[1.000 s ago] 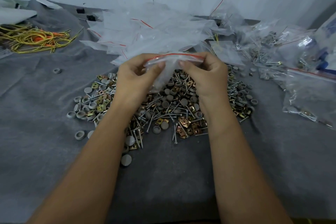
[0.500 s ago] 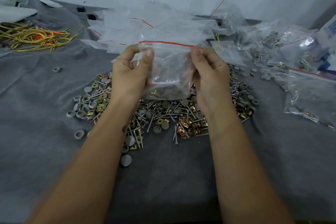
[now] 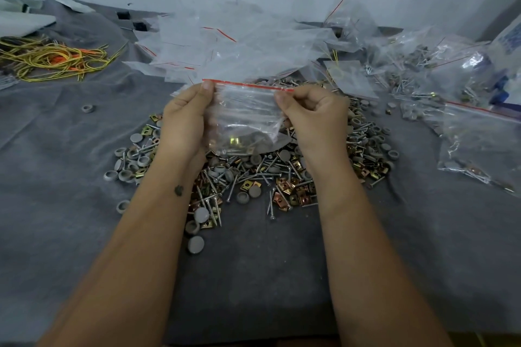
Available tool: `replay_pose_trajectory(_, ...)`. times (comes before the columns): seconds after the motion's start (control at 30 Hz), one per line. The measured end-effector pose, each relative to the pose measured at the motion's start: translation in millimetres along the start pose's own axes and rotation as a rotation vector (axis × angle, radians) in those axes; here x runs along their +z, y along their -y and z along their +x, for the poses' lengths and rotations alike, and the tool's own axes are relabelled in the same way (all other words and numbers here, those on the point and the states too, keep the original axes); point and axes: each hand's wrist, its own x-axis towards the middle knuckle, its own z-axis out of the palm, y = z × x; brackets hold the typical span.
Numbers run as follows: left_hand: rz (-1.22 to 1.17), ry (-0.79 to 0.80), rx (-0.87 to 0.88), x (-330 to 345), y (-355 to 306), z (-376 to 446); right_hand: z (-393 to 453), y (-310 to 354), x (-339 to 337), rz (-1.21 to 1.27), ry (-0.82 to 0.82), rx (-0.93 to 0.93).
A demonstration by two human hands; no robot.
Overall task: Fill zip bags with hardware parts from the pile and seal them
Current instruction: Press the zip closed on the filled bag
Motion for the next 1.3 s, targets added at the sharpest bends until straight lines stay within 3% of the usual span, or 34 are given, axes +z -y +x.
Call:
replay_pose_trajectory(0.27,0.114,-0.1,0.243,8,4,-5,0,2,-1,0.231,0.029,0.1)
replay_pose_trajectory(0.53,0.226,-0.082,0.183,10,5,-7,1,4,-1,0.284,-0.041,0.117)
replay_pose_trajectory(1.13,0.163,0.078,0.218,16,1,-15,-1,4,1,0.226,0.11,0.165)
replay_pose_trajectory(1.3,0.191,0.134,0.213,15,2,-15,-1,6,1,0.223,0.059,0.149)
